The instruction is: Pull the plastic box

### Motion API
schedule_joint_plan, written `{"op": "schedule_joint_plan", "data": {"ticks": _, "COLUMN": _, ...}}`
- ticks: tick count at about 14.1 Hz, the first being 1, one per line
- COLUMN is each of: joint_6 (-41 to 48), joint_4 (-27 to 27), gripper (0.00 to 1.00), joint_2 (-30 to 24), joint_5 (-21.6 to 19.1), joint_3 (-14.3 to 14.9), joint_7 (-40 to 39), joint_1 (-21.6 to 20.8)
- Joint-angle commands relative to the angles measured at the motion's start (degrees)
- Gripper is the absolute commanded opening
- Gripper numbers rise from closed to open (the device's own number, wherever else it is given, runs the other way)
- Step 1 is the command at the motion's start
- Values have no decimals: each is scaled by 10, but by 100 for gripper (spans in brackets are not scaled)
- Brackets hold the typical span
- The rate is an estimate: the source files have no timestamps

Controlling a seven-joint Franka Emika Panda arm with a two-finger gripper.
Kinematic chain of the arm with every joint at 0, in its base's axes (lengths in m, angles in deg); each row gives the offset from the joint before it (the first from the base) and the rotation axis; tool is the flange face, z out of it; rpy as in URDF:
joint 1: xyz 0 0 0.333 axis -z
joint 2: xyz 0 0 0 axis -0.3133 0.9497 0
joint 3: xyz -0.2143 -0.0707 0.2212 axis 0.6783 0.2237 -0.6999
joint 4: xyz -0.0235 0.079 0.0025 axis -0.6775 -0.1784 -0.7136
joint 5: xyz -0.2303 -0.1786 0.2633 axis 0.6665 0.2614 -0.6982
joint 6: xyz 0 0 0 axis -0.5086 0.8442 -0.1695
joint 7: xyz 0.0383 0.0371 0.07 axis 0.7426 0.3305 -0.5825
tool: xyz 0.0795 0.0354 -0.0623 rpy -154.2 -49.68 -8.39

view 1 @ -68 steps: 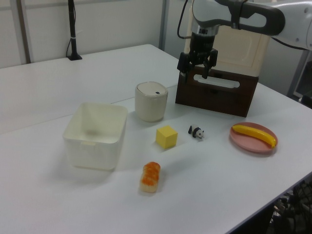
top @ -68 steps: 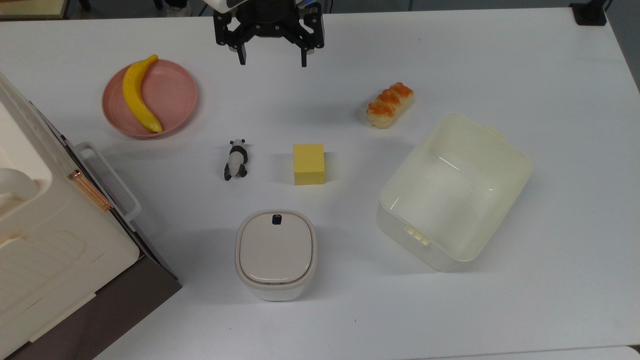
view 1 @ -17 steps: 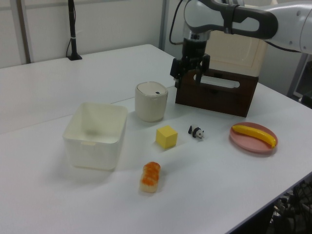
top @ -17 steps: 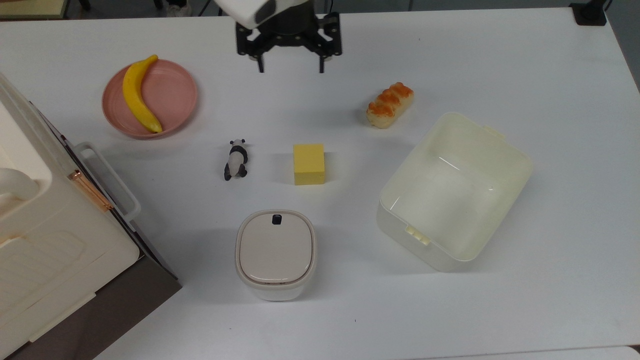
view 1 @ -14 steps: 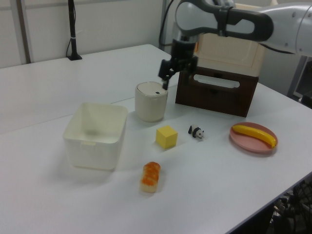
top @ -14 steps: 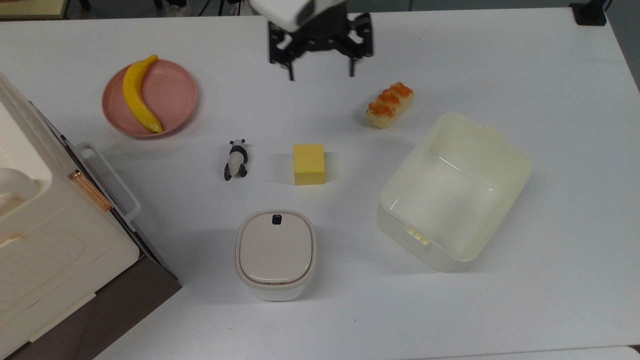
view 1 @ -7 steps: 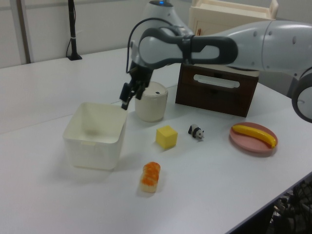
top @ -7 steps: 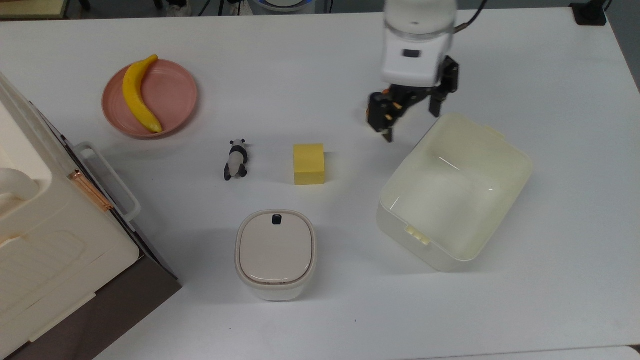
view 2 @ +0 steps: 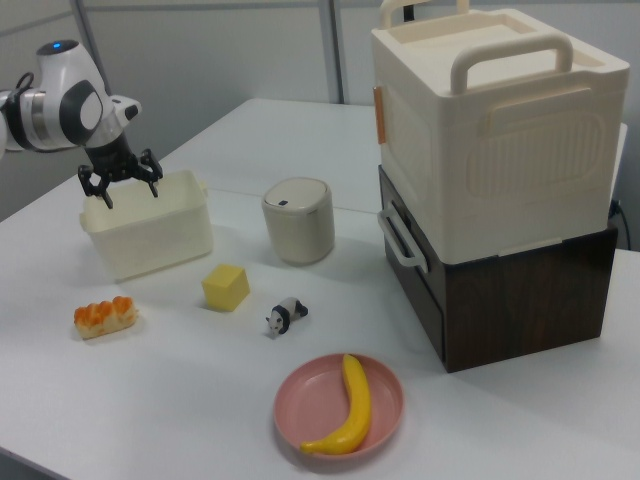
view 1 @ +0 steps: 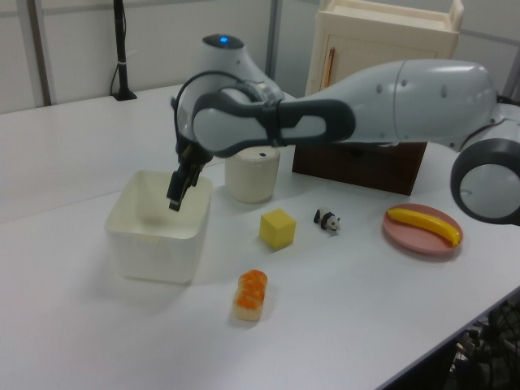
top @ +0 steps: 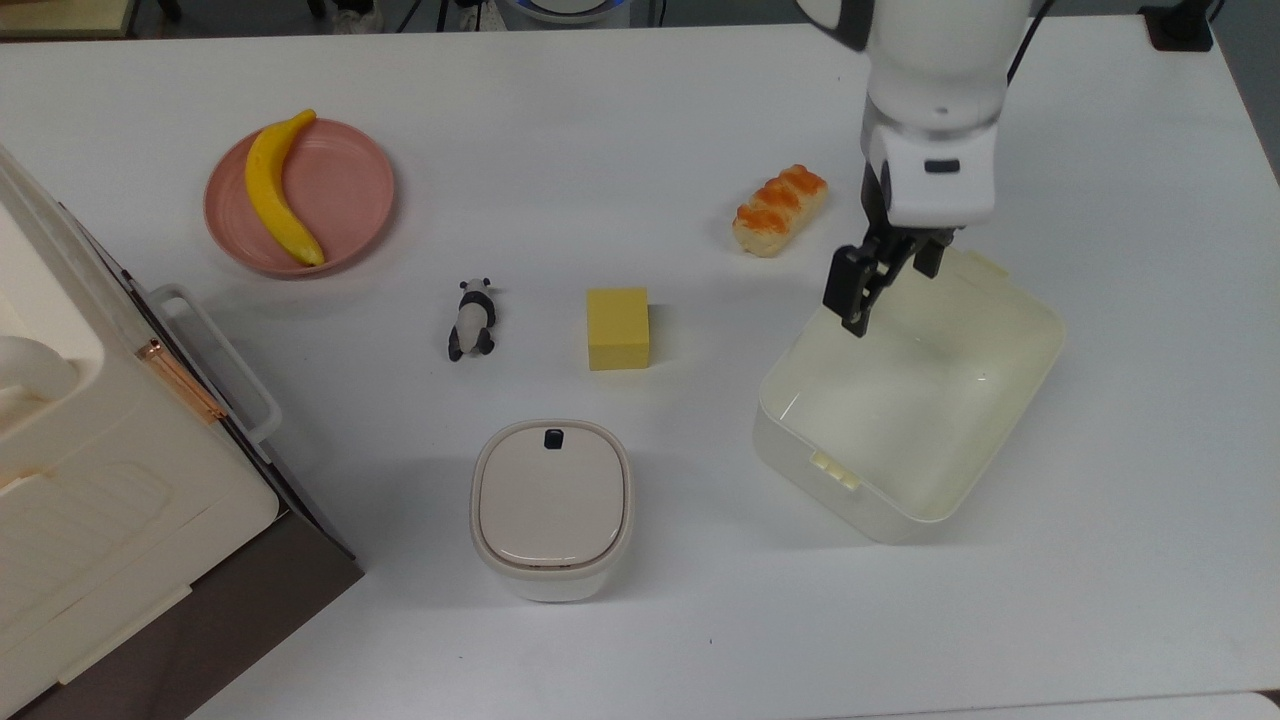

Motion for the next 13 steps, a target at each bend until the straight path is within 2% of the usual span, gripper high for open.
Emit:
{"op": "schedule_joint_plan", "data": {"ticks": 1, "joint_6": -3, "joint_4": -11, "gripper": 100, "joint_2": 27, "joint_5": 37, "joint_3": 7, "joint_7": -15, "joint_1": -12}}
{"op": "schedule_joint_plan", "data": {"ticks": 3, "joint_6": 6, "joint_4": -5, "gripper": 100, "joint_2": 21, "joint_5": 44, "joint_3": 7, "joint_7": -38, "joint_1": -9}}
{"op": "schedule_joint_plan", "data": {"ticks": 7, "joint_6": 87, "joint_4": -1, "gripper": 100, "joint_2": 15, "joint_5": 44, "joint_3": 13, "joint_7": -108, "joint_1": -5}}
{"op": "schedule_joint_plan", "data": {"ticks": 13, "joint_6": 151, "joint_4": 3, "gripper": 100, "joint_2": -17, "joint_5": 43, "joint_3": 14, "joint_7": -122, "joint_1": 7}}
